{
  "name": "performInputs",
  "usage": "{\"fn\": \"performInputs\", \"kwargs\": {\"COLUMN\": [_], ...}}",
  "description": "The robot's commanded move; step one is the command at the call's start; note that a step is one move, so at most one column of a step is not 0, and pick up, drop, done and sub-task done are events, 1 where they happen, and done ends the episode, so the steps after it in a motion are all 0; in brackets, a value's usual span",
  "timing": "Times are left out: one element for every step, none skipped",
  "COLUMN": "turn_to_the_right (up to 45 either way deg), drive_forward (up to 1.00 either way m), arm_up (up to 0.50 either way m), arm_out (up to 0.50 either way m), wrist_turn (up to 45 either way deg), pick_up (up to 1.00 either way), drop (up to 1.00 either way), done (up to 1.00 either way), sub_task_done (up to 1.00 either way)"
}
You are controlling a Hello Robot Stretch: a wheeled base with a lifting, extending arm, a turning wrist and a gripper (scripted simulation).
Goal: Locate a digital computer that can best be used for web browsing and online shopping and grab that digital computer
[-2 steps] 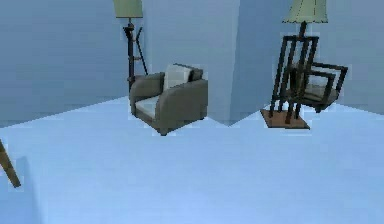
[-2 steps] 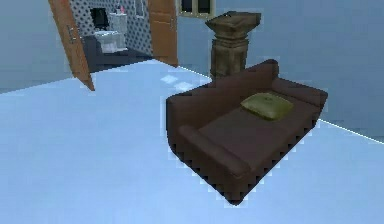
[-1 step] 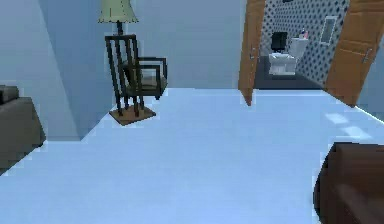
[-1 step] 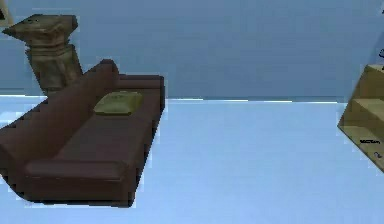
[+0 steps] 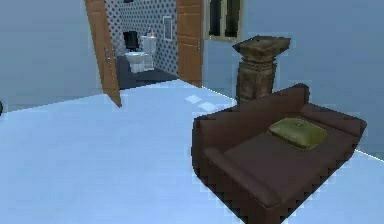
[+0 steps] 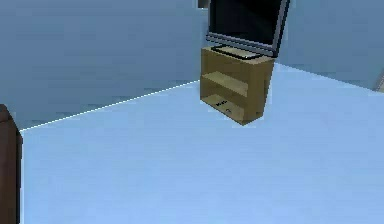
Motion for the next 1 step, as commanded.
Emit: {"fn": "performInputs", "kwargs": {"turn_to_the_right": [0.0], "drive_forward": [0.10], "arm_up": [0.00], "arm_out": [0.00], "wrist_turn": [0.0], "pick_up": [0.00], "drop": [0.00], "done": [0.00], "sub_task_done": [0.00]}}
